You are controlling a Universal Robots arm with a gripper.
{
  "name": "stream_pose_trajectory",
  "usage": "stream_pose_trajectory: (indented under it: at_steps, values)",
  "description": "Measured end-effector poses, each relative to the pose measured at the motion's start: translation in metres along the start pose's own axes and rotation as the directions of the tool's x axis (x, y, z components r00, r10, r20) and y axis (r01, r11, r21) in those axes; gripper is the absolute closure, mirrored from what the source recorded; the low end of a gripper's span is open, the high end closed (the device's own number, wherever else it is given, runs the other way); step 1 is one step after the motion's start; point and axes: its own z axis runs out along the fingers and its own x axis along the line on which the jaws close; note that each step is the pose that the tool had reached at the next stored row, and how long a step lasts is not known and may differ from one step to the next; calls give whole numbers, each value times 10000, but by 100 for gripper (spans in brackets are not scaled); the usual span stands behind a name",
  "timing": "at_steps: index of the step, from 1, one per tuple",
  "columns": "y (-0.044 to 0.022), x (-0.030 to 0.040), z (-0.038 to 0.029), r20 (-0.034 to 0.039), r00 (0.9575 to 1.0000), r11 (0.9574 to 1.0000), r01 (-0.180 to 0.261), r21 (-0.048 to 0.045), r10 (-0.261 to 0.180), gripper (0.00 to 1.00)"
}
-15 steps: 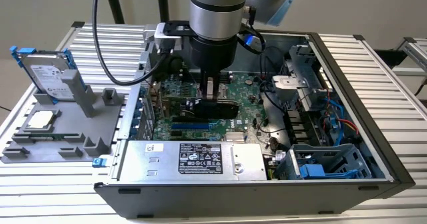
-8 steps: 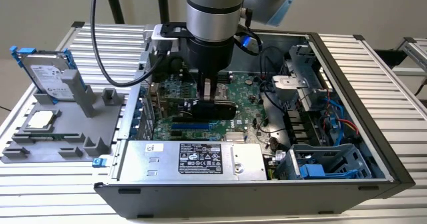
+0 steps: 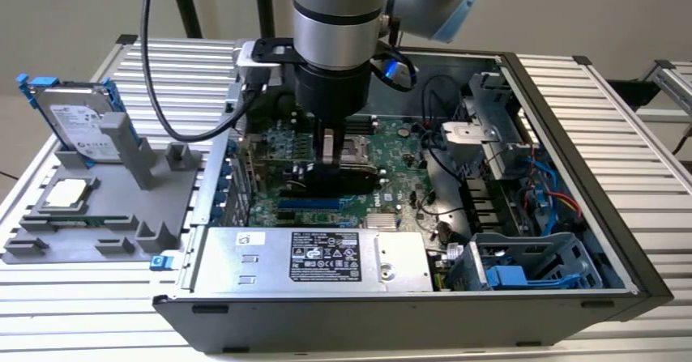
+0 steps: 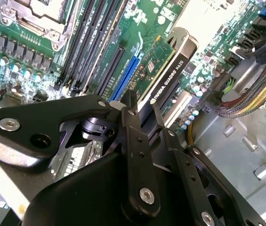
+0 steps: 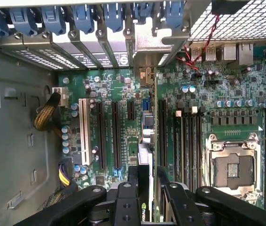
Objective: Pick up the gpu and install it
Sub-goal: 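Insert the gpu into the slot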
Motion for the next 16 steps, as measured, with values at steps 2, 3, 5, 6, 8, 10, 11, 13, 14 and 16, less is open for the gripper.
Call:
stream_pose_trajectory:
  at_steps: [2, 3, 5, 6, 8, 10, 11, 13, 14, 16]
  values:
    - [13, 1, 12, 1, 10000, 10000, 0, 0, 0, 100]
    - [19, 1, 17, 1, 10000, 10000, 0, 0, 0, 100]
    - [31, 2, 29, 0, 10000, 10000, 0, 0, 0, 100]
    - [38, 2, 35, -1, 10000, 10000, 0, 0, 0, 100]
    - [47, 3, 42, -3, 10000, 10000, -1, 0, 1, 100]
    - [55, 3, 53, -2, 10000, 10000, 0, 1, 0, 100]
    - [57, 4, 57, -4, 10000, 10000, 0, 0, 0, 100]
    - [59, 5, 63, -5, 10000, 10000, 1, -4, -1, 100]
    - [60, 6, 67, -5, 10000, 10000, 1, -6, -1, 100]
    - [61, 9, 74, -6, 10000, 10000, 0, -11, 0, 100]
